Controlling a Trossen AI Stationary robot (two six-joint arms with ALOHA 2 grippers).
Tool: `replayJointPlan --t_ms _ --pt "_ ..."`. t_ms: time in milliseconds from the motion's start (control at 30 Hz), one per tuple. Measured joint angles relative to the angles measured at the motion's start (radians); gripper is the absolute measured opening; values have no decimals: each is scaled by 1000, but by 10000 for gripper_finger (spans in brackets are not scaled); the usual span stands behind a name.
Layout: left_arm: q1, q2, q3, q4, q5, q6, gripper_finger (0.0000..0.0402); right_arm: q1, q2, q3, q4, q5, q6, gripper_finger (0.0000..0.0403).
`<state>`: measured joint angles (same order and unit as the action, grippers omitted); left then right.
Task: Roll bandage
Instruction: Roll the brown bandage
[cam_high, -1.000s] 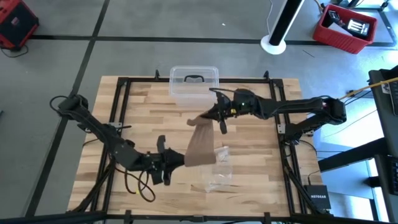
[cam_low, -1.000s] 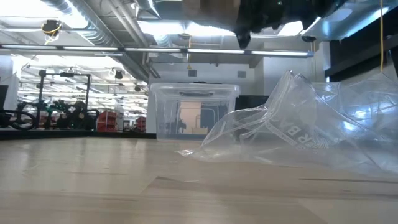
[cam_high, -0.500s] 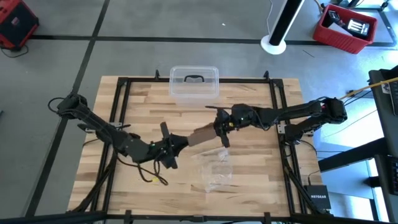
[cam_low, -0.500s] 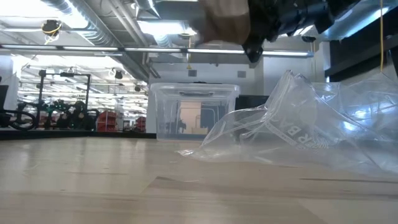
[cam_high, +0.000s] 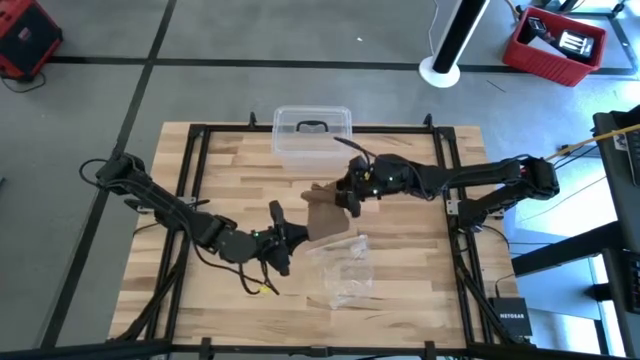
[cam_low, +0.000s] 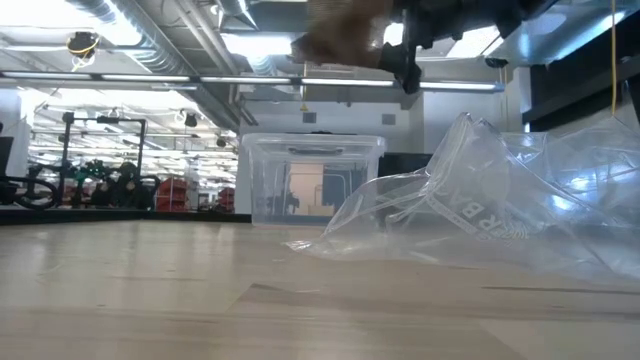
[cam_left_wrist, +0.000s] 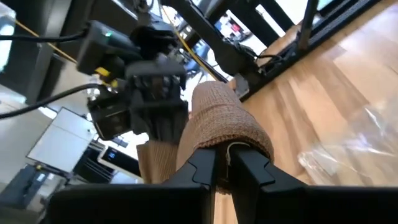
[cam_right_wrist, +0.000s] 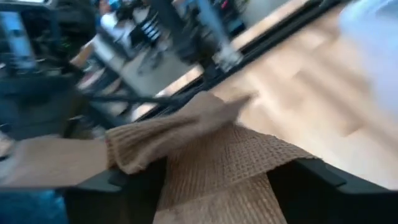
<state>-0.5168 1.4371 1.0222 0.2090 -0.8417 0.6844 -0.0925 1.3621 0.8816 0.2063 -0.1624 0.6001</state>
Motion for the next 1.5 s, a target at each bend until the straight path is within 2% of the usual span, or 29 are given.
replayJointPlan --t_ms 133,233,300,433,500,600,667,733,800,900,967,1067,1233,1500 --pt "-2 0 0 -72 1 -73 19 -39 0 28 -124 -221 26 272" --pt "-7 0 0 -132 13 -155 19 -59 0 31 -159 -288 63 273" --pt "-8 0 0 -173 25 -217 19 -60 0 33 -139 -275 101 273" --pt "-8 0 0 -202 61 -317 19 -33 8 33 -129 -41 84 273" --pt "-11 0 0 -200 85 -341 19 -32 21 33 -144 -10 38 273" --pt "-17 0 0 -216 98 -386 19 -32 32 33 -199 -71 -5 273" --pt "-20 0 0 -267 100 -436 19 -33 32 33 -211 -160 63 273" --pt "-20 9 0 -316 101 -497 19 -32 26 33 -147 -192 183 273" --pt "-17 26 -1 -340 105 -530 19 -32 20 33 -22 -150 306 273" --pt "-11 55 -1 -340 119 -541 19 -32 20 35 99 -143 364 273" --pt "-6 66 -1 -341 121 -548 19 -32 21 34 120 -184 374 273" --pt "-1 65 -1 -358 122 -584 19 -32 21 34 124 -301 396 273" --pt "0 60 -1 -364 122 -590 19 -32 20 34 -8 -461 423 273" --pt "9 60 -1 -445 122 -654 19 -48 24 34 -316 -449 304 273"
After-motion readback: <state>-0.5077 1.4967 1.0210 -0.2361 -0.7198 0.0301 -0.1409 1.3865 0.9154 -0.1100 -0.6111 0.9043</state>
